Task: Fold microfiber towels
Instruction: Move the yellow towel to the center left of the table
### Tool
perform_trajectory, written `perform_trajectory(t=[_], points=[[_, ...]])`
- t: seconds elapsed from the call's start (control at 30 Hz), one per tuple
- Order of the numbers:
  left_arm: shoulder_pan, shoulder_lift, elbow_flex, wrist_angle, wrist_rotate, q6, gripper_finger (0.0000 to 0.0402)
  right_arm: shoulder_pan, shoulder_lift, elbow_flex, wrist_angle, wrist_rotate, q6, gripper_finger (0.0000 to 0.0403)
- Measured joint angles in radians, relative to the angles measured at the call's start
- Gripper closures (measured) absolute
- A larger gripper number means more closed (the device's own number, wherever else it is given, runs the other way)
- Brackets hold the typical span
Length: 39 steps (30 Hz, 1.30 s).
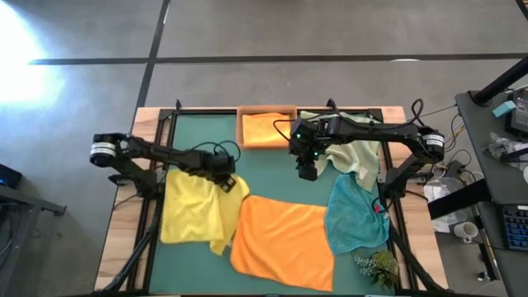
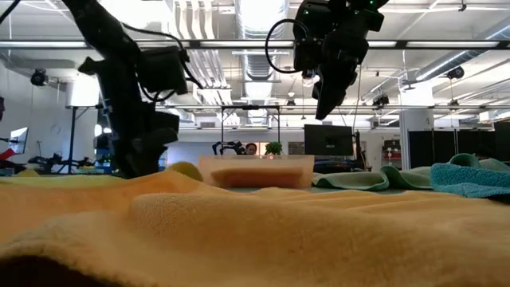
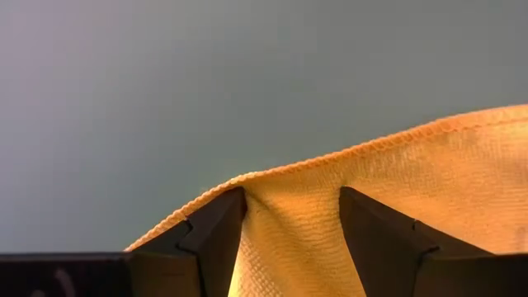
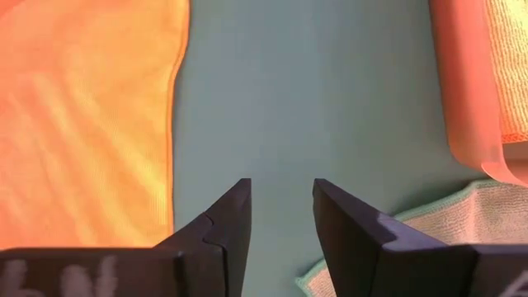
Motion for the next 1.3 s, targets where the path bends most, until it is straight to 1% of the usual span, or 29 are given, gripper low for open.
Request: perform_trajectory(t=[0.17,0.37,0.47,0.57,0.63,0.73,0.77,0.87,0.97,1.13,1.3], points=[[0.117,0.000,0.023,-0.001,-0.041,-0.005,0.0213,0.000,0.000,0.000,0.000,-0.001,0.017,0.0281],[0.228,0.005,0.057,-0.005,-0.159,-0.084,0.0213,0.024,0.000,-0.015,0.002,-0.006,0.043,0.0287],[0.260,0.005,0.075,0.013,-0.165,-0.074,0.0213,0.047,0.000,-0.042,0.000,-0.008,0.045,0.0285],[0.266,-0.003,0.098,0.011,-0.104,0.024,0.0213,0.072,0.000,-0.068,0.004,-0.007,0.070,0.0285],[0.257,-0.019,0.119,0.011,-0.037,0.104,0.0213,0.091,0.000,-0.080,0.016,-0.007,0.107,0.0287],[0.231,-0.060,0.140,0.011,0.063,0.168,0.0213,0.130,0.000,-0.099,0.067,-0.007,0.208,0.0292],[0.218,-0.079,0.144,0.005,0.079,0.189,0.0213,0.146,0.000,-0.107,0.092,-0.008,0.250,0.0294],[0.182,-0.160,0.153,-0.041,0.088,0.237,0.0213,0.204,0.000,-0.137,0.204,-0.007,0.382,0.0300],[0.144,-0.250,0.148,-0.099,0.087,0.250,0.0213,0.264,0.000,-0.184,0.366,-0.007,0.507,0.0306],[0.066,-0.377,0.112,-0.113,0.083,0.188,0.0213,0.350,0.001,-0.263,0.595,0.012,0.700,0.0312],[-0.033,-0.443,0.082,-0.105,0.082,0.127,0.0213,0.418,0.002,-0.331,0.739,0.101,0.867,0.0312]])
